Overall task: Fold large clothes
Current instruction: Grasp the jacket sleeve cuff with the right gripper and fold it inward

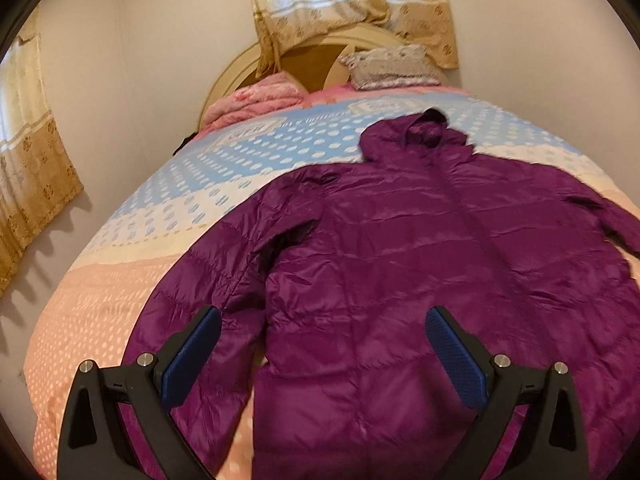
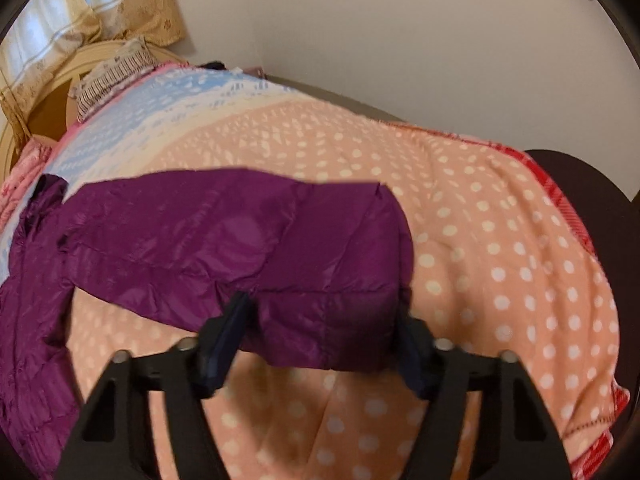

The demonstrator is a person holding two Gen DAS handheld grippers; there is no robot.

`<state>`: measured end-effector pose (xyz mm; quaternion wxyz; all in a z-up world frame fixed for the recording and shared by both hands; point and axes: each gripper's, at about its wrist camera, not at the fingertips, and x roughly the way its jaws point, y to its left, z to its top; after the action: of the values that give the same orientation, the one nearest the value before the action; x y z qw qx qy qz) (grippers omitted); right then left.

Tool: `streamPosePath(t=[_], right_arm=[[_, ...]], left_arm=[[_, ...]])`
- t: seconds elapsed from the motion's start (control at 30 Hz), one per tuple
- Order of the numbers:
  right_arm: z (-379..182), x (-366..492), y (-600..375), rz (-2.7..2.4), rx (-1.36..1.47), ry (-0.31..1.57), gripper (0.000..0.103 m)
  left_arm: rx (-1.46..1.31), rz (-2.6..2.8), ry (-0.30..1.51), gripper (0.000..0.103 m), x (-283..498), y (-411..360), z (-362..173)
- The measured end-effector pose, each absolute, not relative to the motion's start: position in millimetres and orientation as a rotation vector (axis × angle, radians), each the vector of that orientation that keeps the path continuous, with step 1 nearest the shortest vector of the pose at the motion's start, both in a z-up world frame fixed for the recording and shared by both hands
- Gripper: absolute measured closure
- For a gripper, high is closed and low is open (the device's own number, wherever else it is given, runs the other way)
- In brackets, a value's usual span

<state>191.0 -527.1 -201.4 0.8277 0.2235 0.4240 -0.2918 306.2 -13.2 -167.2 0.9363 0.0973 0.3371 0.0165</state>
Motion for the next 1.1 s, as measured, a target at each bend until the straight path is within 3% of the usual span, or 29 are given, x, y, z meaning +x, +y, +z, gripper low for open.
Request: streamPosePath(t=[0.1,0.13,0.23,0.67,1.1], right_arm=[[-202.4,193.8,-526.4,-0.598,0.417,0.890,0.068],[-200.1,195.9,-524.6,-0.579,0.411,0.892,0.079],[-191.3,205.7,-517.2,-0.550,0.377,0.882,0.085],[-123.9,282.3,-391.3,-0.292,0.167,0.710,0.088],[-152.4,344.9,-252.8,-0.062,0.060,0.716,0.088]], left_arm=[[0.196,0.059,0.716,0.001,325.1,-5.8,-177.8],[0.196,0.064,0.727,0.001,331.3,-3.4,-181.6],[0.199,0.088,0.745,0.001,346.2,3.8,-189.0],[0.150,0.097,0.734,0.001,363.0,29.2,-176.2],[0.079,0.130,0.756,0.001,379.6,55.7,-176.6]])
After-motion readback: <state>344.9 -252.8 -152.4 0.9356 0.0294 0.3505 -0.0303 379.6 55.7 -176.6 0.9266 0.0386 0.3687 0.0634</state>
